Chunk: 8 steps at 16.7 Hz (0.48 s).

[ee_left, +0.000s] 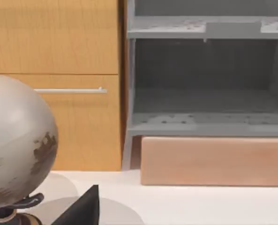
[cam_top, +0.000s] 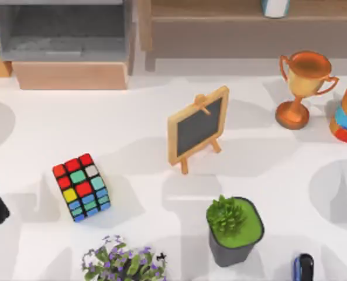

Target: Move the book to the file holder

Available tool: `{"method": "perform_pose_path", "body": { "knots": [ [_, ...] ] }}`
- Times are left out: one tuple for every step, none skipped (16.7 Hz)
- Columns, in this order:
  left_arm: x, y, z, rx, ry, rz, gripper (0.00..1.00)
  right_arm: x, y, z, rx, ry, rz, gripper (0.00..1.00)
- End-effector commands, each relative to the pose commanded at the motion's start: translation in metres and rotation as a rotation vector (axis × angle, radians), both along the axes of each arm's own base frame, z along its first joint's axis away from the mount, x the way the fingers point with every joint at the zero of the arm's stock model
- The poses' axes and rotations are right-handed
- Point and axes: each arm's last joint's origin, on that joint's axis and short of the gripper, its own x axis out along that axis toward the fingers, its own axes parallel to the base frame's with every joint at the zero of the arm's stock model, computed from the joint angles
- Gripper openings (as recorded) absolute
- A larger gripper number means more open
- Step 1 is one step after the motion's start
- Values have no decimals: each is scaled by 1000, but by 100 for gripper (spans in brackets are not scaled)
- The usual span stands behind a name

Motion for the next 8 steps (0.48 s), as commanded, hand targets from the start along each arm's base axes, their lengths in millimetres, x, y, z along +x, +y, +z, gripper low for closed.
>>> {"method": "perform_pose_path", "body": {
  "knots": [
    [0, 0, 0, 0, 0, 0, 100, 0, 0, 0, 0, 0, 0, 100],
    [0, 0, 0, 0, 0, 0, 100, 0, 0, 0, 0, 0, 0, 100],
    [0, -1, 3, 0, -3, -3, 100, 0, 0, 0, 0, 0, 0, 100],
    [0, -2, 8, -1, -9, -8, 100, 0, 0, 0, 0, 0, 0, 100],
    [0, -3, 17, -2, -18, -15, 100, 0, 0, 0, 0, 0, 0, 100],
    [1, -5, 28, -4, -29, -23, 100, 0, 0, 0, 0, 0, 0, 100],
    [2, -7, 42, -6, -41, -30, 100, 0, 0, 0, 0, 0, 0, 100],
    [5, -10, 58, -9, -53, -37, 100, 0, 0, 0, 0, 0, 0, 100]
  ]
}}
